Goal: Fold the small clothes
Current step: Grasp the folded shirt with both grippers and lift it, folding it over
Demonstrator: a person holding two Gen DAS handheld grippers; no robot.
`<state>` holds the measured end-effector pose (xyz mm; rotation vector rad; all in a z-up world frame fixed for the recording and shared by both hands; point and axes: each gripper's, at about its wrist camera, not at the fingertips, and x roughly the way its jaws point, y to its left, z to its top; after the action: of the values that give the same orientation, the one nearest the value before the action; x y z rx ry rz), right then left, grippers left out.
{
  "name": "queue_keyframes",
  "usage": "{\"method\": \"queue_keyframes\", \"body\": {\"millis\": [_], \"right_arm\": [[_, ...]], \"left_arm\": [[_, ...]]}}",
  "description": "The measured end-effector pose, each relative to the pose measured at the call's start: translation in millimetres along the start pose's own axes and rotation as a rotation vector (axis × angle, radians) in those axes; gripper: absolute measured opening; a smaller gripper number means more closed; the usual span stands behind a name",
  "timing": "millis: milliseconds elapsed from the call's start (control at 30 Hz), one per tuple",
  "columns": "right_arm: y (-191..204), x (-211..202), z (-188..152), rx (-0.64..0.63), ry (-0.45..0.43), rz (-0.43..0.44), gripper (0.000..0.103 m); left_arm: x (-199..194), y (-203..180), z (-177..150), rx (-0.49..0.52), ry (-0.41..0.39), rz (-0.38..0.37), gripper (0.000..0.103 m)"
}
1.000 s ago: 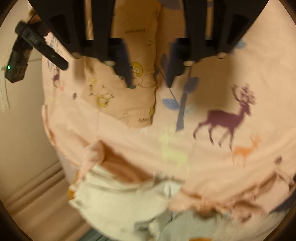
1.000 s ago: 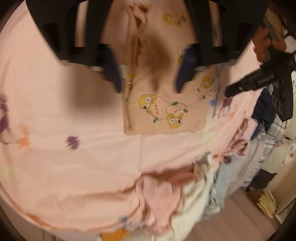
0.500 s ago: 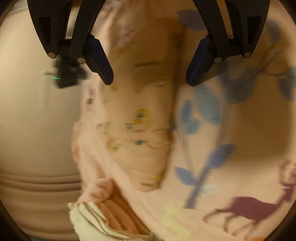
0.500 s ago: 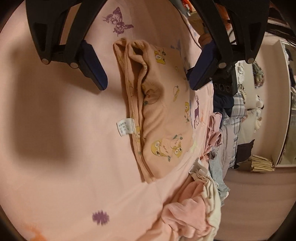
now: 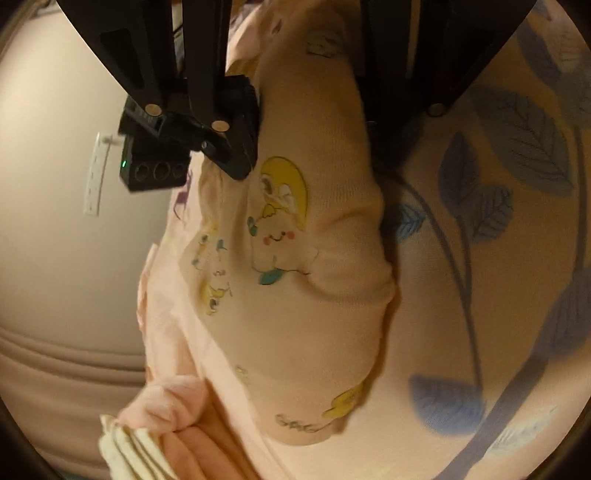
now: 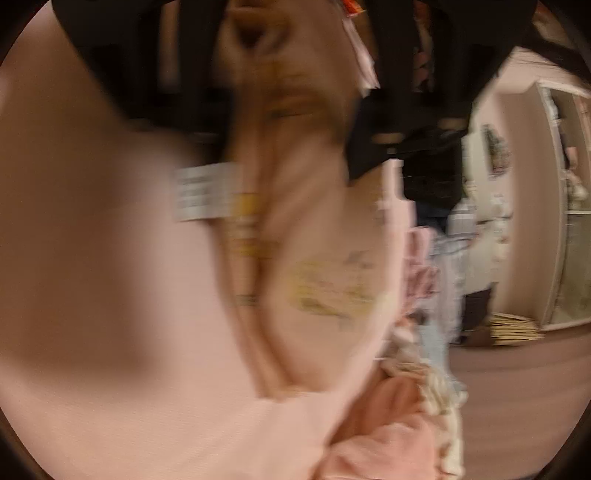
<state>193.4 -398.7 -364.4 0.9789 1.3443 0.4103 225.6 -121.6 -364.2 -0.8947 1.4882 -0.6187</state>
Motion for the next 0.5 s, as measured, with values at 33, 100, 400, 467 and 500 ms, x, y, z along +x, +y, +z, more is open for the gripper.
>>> {"method": "queue_keyframes", "body": {"millis": [33,100,400,467,500], "right_arm": [[-4.9,-0.1,-0.8,0.003,-0.014,0.022,0.023],[-11.0,-1.0,-4.1,-0.009,-0.041,0.053,0.021],[-1.2,2.5,-7.5,-0.096,-0.107,-0.022,0.020],[2.9,4.9,-7.1,-0.122,-0.111,-0.062,0.020],[4.7,6.0,-7.3,-0.136,-0.114,-0.076,0.020]], "left_arm": [[0.8,0.1,0.0,-0.010,-0.007,0.003,0.032],[1.5,-1.3,-4.3,-0.001,-0.018,0.033,0.031],[8.9,-14.9,-7.0,0.077,-0.064,0.113,0.027],[11.1,-22.1,-7.4,0.111,-0.071,0.146,0.027],[13.4,-23.2,-6.0,0.115,-0.071,0.154,0.027]]}}
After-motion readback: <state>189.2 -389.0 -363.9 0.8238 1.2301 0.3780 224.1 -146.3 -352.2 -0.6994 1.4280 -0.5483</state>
